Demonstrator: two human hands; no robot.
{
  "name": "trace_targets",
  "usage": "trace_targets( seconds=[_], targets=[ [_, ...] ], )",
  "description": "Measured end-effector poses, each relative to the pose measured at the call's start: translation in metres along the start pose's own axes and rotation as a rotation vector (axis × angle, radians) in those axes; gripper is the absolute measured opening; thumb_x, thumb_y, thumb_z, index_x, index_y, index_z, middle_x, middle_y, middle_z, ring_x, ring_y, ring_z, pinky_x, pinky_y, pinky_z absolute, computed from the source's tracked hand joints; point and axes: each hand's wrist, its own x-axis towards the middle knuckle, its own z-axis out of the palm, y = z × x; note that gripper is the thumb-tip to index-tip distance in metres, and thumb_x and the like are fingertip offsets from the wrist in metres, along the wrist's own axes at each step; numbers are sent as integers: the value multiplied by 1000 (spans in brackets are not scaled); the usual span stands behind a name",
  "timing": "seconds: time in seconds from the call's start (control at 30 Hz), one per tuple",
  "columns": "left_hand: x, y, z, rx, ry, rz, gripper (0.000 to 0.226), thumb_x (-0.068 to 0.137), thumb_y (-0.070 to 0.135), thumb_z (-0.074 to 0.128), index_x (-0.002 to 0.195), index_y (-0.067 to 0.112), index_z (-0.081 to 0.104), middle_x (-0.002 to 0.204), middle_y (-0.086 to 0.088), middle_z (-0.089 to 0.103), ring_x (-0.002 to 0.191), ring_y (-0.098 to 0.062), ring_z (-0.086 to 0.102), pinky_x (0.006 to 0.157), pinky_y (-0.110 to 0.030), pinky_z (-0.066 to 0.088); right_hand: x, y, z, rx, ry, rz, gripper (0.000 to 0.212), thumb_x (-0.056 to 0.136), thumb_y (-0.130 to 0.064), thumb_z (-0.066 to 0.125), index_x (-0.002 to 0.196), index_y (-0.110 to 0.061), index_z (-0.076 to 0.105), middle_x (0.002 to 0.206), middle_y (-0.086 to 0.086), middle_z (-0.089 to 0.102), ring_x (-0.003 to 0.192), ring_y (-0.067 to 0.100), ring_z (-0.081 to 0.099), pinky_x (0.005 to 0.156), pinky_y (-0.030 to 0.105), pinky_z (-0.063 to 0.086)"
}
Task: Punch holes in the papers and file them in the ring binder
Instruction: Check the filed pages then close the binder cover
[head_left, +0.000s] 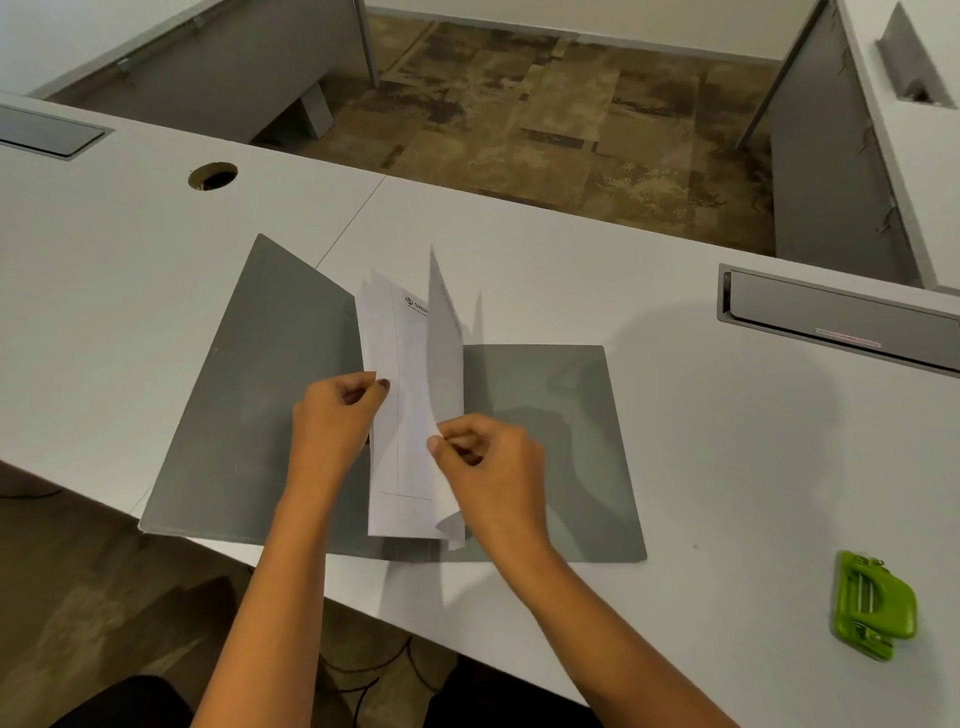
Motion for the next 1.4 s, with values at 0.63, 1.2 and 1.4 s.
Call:
trace_targets(
  seconds=[0.63,1.2,1.4],
  targets=[
    [-15,7,14,-77,92,107,35,85,20,67,113,17,47,89,-1,67,72,-5,61,56,-9,45,13,-1,11,141,-18,105,40,87,-51,50,125,-36,45,126,-11,52,108,13,56,84,26,50],
    [-29,-42,107,110,-202,225,27,98,13,42,118,19,59,119,2,65,110,-14,60,93,-20,44,68,92,-28,9,130,427,66,84,-18,63,142,-20,31,140,3,45,123,27,49,99,40,45],
    [-55,-87,144,436,-242,413,51,97,42,27,135,14,46,146,-13,41,134,-32,39,108,-41,25,52,128,-19,-886,293,180,52,85,-29,61,132,-12,45,141,16,42,129,34,40,108,50,33]
  ],
)
